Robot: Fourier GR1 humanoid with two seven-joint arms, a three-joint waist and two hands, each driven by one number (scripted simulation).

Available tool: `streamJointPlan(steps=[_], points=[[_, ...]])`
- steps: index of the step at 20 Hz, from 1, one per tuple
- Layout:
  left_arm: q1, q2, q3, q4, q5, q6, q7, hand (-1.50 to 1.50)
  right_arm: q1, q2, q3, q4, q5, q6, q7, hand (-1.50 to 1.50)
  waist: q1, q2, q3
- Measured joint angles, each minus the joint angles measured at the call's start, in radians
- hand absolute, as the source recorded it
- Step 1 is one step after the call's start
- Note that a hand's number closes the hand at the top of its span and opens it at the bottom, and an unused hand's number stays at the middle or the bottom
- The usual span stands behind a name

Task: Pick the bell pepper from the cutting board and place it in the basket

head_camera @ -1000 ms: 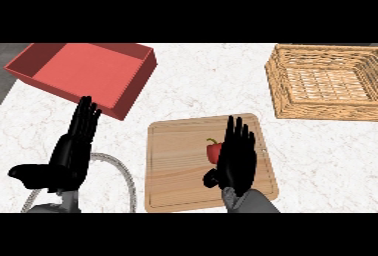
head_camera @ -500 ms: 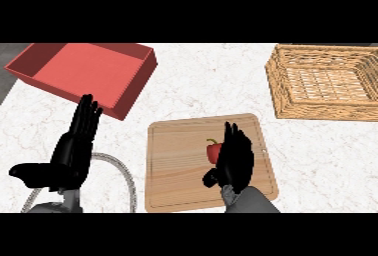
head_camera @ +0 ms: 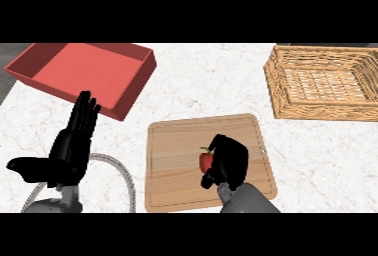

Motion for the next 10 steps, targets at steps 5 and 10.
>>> streamJointPlan(steps=[5,10], points=[[0.008,-0.007,0.021,0.021,0.005,-0.029,-0.024,0.0,-0.032,0.004,-0.005,0.034,0.009,0.025,-0.022,1.5,0.001,0.0,0.0],[0.009,-0.023,0.001,0.01,-0.012,-0.023,-0.025,0.0,-0.051,-0.062,-0.008,0.074,-0.105,0.086,-0.275,1.5,0.016,-0.006,-0.001]])
